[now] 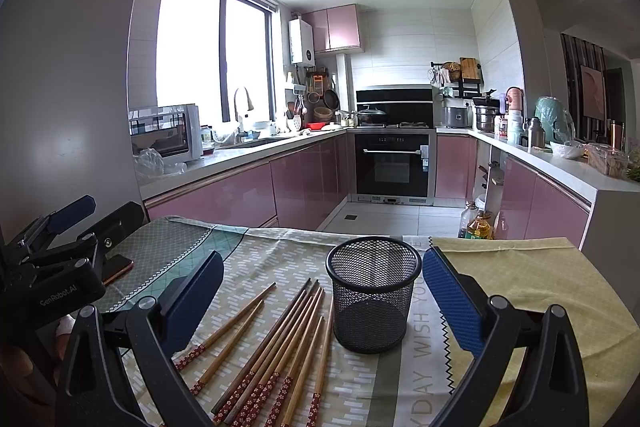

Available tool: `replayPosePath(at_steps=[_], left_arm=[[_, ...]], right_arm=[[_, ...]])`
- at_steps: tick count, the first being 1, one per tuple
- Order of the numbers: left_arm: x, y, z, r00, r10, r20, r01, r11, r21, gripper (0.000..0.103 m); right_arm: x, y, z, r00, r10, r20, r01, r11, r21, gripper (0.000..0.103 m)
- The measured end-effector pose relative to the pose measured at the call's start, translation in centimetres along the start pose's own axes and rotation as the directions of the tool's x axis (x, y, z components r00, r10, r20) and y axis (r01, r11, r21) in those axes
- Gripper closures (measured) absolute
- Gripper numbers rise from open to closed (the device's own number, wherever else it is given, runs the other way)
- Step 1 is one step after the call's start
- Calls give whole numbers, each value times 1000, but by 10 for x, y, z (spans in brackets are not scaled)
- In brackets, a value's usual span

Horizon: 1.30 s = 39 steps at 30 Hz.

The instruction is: Organize utensils

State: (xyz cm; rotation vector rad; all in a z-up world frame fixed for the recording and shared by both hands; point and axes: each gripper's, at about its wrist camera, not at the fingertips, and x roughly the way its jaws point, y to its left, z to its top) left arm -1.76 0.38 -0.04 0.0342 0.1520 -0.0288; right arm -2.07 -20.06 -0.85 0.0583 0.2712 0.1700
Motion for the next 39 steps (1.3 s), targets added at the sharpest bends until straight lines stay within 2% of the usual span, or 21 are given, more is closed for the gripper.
replayPosePath(at_steps=[24,28,31,34,36,39], left_arm=[[12,0,-1,1000,-7,-30,7,1000,0,6],[17,3,-2,999,-16,-49,16,1000,3,6],[27,10,-5,995,-25,-92,26,1000,2,6],[41,15,-14,986,-23,-167,28,999,28,6],[52,19,-23,974,-22,-225,35,998,51,6],[64,22,-34,954,-44,-297,69,995,74,6]], right_arm=[[12,-5,5,1000,16,-21,-16,1000,14,7],[17,-6,4,999,21,-49,-21,1000,9,7],[27,-8,1,994,27,-107,-27,1000,-3,7],[42,-11,-11,977,25,-213,-28,1000,-9,7],[55,-14,-19,956,25,-291,-30,999,-14,9],[75,-18,-34,914,34,-404,-41,999,-10,22]])
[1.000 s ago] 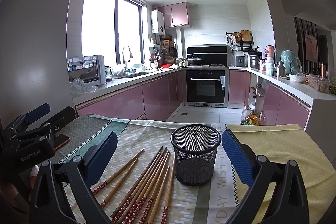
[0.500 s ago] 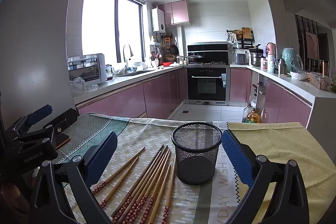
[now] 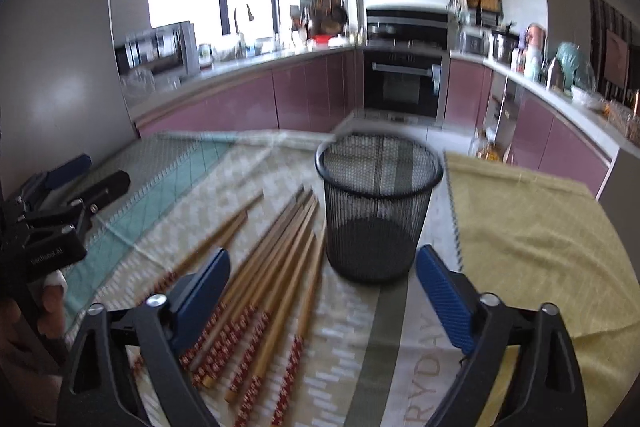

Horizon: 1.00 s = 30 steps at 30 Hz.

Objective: Organize utensils
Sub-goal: 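Lower the left tool onto one chopstick and close it while the right tool grasps another, then lift the left tool's chopstick upright into the mesh cup while the right tool inserts its own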

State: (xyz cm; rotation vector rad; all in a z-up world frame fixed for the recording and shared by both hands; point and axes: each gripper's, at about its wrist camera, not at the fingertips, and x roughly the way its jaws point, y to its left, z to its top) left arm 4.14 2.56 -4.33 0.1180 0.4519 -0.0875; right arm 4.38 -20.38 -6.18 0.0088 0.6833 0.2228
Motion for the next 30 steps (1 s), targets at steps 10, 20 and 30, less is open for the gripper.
replayPosePath(at_steps=[10,20,30], left_arm=[[56,-12,-16,973,-89,-212,111,989,94,33],[98,-36,-20,929,-119,-350,177,974,140,54],[129,-44,-16,891,-193,-410,234,971,52,89]], right_arm=[[37,0,-12,984,7,-178,-9,1000,-10,62],[57,3,-4,975,20,-223,-27,999,-29,71],[63,-5,3,970,89,-228,-78,995,55,97]])
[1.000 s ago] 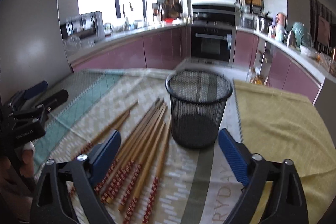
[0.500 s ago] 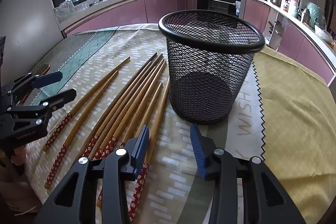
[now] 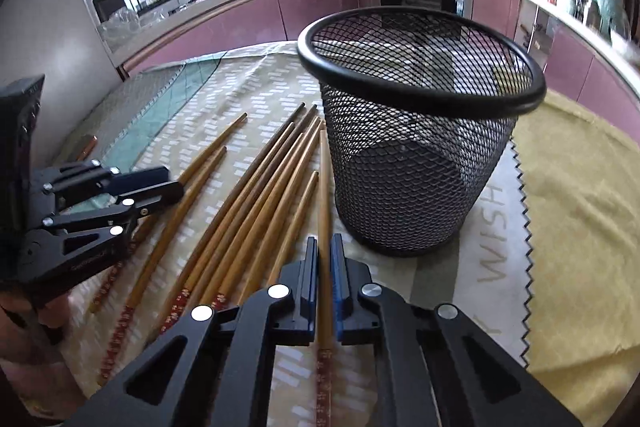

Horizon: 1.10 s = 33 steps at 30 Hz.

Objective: Organize utensils
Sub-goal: 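Lift the left tool's chopstick upright into the mesh cup while the right tool inserts its own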

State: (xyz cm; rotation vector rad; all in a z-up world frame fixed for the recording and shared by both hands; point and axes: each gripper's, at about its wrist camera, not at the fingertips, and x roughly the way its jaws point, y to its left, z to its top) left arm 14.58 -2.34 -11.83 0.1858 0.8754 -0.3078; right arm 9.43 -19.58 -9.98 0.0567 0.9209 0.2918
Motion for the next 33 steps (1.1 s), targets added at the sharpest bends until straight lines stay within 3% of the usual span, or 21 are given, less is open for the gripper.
replayPosePath(at_steps=[1,8,16,23,33], left_arm=[[0,0,0,1000,-3,1,3,1000,-9,94],[-19,8,-2,999,-39,30,41,996,-76,95],[-78,15,13,976,-149,158,161,985,-65,95],[-128,8,33,934,-226,277,246,968,-39,96],[-176,3,83,846,-328,420,367,930,-12,96]], right_arm=[[-1,-1,-1,1000,6,2,-6,1000,4,97],[-22,-1,-3,997,63,44,-62,998,-18,98],[-71,-10,0,969,186,162,-182,982,-42,98],[-108,-19,16,937,222,271,-221,975,-36,98],[-155,-32,54,885,215,412,-203,976,-75,98]])
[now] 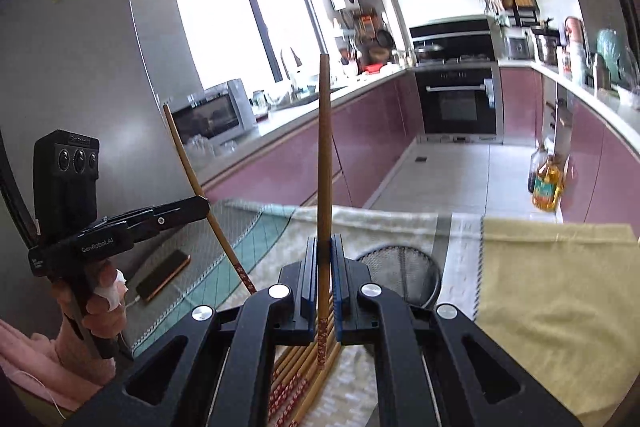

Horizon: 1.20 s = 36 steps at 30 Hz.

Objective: Organize utensils
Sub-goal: 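Lift the left tool's chopstick upright into the mesh cup while the right tool inserts its own, then open the left tool over the cup while the right tool releases its chopstick too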

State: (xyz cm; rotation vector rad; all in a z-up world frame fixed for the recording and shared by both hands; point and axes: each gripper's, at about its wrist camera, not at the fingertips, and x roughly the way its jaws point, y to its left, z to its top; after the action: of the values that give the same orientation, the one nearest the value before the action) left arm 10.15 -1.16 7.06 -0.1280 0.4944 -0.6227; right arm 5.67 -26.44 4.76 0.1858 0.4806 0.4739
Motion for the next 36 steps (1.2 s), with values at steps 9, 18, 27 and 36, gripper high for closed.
replayPosePath(at_steps=[9,18,27,36], left_arm=[[48,-30,41,999,-39,30,38,999,36,96],[118,-46,11,985,-34,-168,51,994,95,96],[166,-35,-10,967,-1,-254,30,994,108,95],[154,-13,-22,975,51,-217,-36,997,71,76]], right_arm=[[2,-30,37,996,-56,63,55,998,17,98],[50,-51,15,986,-89,-144,91,996,5,98],[89,-67,1,955,-103,-279,116,993,33,96],[79,-67,2,968,-124,-219,143,987,73,75]])
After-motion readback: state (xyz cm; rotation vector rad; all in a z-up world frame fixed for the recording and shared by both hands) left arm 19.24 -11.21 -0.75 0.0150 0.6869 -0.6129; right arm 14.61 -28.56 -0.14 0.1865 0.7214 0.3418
